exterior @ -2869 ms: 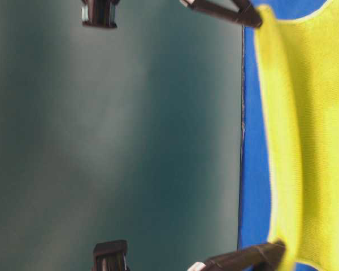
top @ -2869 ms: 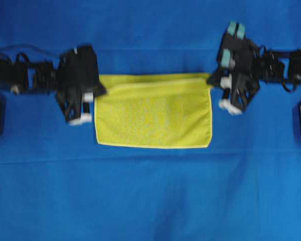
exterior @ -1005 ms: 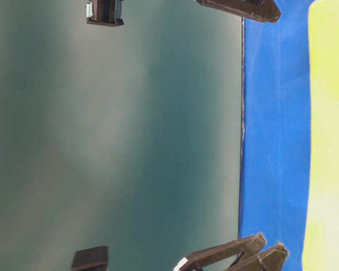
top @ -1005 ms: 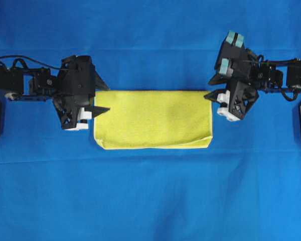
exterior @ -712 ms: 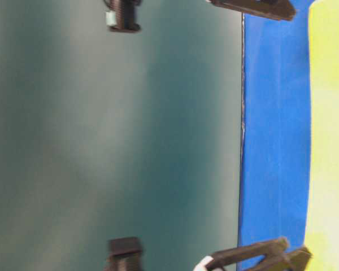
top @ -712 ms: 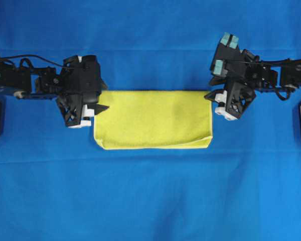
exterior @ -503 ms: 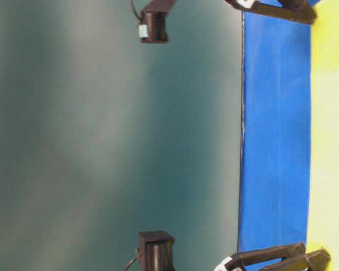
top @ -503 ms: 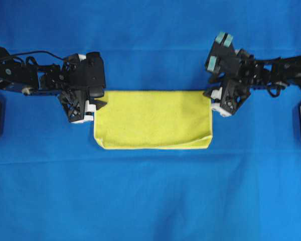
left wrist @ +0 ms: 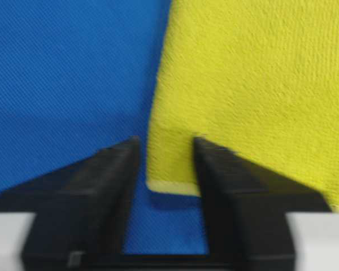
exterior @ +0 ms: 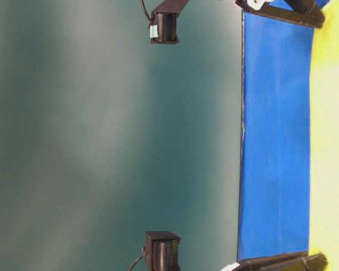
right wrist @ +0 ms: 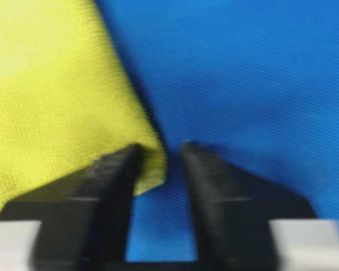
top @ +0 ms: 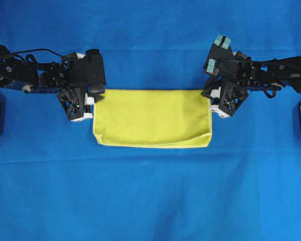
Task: Fold the yellow towel.
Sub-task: 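Open both grippers and regrasp the folded towel's left and right ends, then lift the folded strip, swinging the right gripper's end up and left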
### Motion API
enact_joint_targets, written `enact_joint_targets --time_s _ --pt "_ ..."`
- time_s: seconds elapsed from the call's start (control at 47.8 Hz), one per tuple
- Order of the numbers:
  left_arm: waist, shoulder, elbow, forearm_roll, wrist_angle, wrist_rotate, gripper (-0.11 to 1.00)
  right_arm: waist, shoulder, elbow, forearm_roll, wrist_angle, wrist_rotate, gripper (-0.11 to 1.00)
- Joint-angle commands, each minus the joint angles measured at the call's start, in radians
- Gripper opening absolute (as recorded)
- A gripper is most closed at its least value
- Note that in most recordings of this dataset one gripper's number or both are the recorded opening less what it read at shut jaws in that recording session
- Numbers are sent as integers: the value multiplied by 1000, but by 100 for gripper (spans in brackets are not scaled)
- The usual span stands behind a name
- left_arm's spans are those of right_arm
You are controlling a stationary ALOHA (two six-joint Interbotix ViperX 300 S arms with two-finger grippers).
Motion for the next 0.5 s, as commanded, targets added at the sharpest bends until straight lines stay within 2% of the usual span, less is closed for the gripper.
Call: enact_joint_targets --time_s 0.0,0.063,0.105,0.335,0.482 --pt "-6 -9 -28 0 31 -3 22 11 -15 -11 -2 20 -3 26" --pt "-8 -9 -34 0 52 2 9 11 -23 -9 -2 28 -3 8" --pt "-8 -9 -37 0 61 3 3 11 -28 -8 -2 31 -3 3" --pt "-8 -25 -55 0 74 -5 2 11 -46 -9 -2 32 6 3" --pt "-17 -81 -80 0 118 -8 2 11 -120 -17 -2 80 6 3"
